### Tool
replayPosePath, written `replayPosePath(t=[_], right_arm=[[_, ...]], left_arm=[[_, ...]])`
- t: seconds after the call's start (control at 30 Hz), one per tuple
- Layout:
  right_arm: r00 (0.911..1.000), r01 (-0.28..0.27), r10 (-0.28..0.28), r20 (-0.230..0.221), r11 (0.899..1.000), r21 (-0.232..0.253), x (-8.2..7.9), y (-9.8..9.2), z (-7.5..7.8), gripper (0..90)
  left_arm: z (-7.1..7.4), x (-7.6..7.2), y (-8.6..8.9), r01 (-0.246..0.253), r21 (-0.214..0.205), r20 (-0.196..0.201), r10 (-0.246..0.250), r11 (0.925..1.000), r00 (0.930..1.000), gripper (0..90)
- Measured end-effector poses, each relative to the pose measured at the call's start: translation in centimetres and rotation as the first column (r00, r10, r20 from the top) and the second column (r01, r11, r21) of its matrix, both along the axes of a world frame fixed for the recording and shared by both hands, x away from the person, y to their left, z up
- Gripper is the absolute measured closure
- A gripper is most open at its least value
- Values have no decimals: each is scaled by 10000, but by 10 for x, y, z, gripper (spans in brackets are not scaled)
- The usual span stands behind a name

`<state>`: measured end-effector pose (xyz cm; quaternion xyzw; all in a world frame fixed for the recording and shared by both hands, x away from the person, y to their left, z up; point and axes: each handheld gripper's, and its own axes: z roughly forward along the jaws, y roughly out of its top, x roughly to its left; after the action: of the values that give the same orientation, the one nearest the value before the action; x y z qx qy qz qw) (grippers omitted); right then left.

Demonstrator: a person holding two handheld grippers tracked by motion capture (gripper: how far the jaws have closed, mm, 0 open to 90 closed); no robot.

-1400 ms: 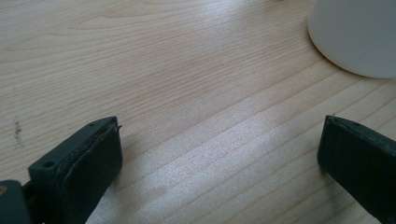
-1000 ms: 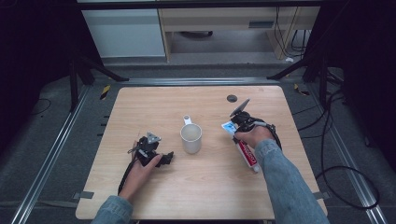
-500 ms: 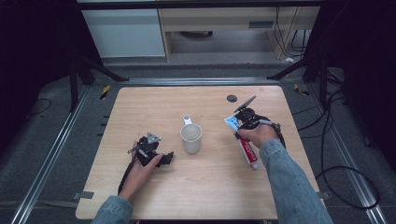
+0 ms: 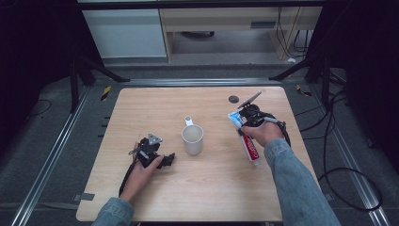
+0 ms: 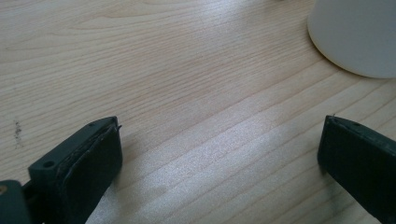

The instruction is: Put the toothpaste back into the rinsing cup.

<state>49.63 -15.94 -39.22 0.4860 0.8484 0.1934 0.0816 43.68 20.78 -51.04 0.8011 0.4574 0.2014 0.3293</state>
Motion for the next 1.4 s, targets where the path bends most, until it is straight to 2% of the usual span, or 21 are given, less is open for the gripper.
replayPosePath(t=[0.07, 0.33, 0.47, 0.5, 0.53, 0.57, 0.83, 0.97, 1.07, 1.1, 1.17, 1.27, 1.3, 1.4], right_arm=[[9999, 50, -50, 163, 10000, 25, 0, 1, 5, 739], [9991, 22, -29, 429, 9999, 167, 3, 4, 10, 738], [9972, 79, -105, 736, 9993, 353, 4, 5, 13, 738], [9951, 53, -98, 979, 9989, 469, 4, 5, 15, 738], [9951, 53, -98, 979, 9989, 469, 4, 5, 15, 738], [9929, 32, -99, 1189, 9984, 564, 4, 6, 17, 738], [9848, 113, -259, 1715, 9963, 856, 6, 7, 27, 738], [9755, 142, -377, 2167, 9939, 1090, 7, 6, 35, 737], [9721, 123, -400, 2313, 9927, 1198, 7, 5, 37, 737], [9673, 139, -468, 2494, 9912, 1320, 8, 5, 38, 738], [9660, 139, -481, 2539, 9908, 1348, 8, 5, 39, 737], [9567, 158, -572, 2855, 9893, 1454, 11, 5, 40, 738], [9567, 158, -572, 2855, 9893, 1454, 11, 5, 40, 738], [9440, 121, -646, 3236, 9868, 1618, 12, 4, 40, 738]], left_arm=[[0, 0, 0, 2, 3, -5, -2, 10000, 10000, 0], [0, 0, 0, 3, 6, -1, -3, 10000, 10000, 0], [0, 0, 0, 1, 0, -6, -1, 10000, 10000, 0], [0, 0, 0, 3, 5, 0, -3, 10000, 10000, 0], [0, 0, 0, 3, 5, 0, -3, 10000, 10000, 0], [0, 0, 0, 1, 2, 0, -1, 10000, 10000, 0], [0, 0, 0, 0, 2, -2, 0, 10000, 10000, 0], [0, 0, 0, 1, 5, -1, -1, 10000, 10000, 0], [0, 0, 0, 0, -1, -5, 0, 10000, 10000, 0], [0, 0, 0, 0, 1, -6, 0, 10000, 10000, 0], [0, 0, 0, 1, 2, -3, -1, 10000, 10000, 0], [0, 0, 0, 3, 7, 1, -3, 10000, 10000, 0], [0, 0, 0, -2, -1, 0, 2, 10000, 10000, 0], [0, 0, 0, 1, 5, -2, -1, 10000, 10000, 0]])
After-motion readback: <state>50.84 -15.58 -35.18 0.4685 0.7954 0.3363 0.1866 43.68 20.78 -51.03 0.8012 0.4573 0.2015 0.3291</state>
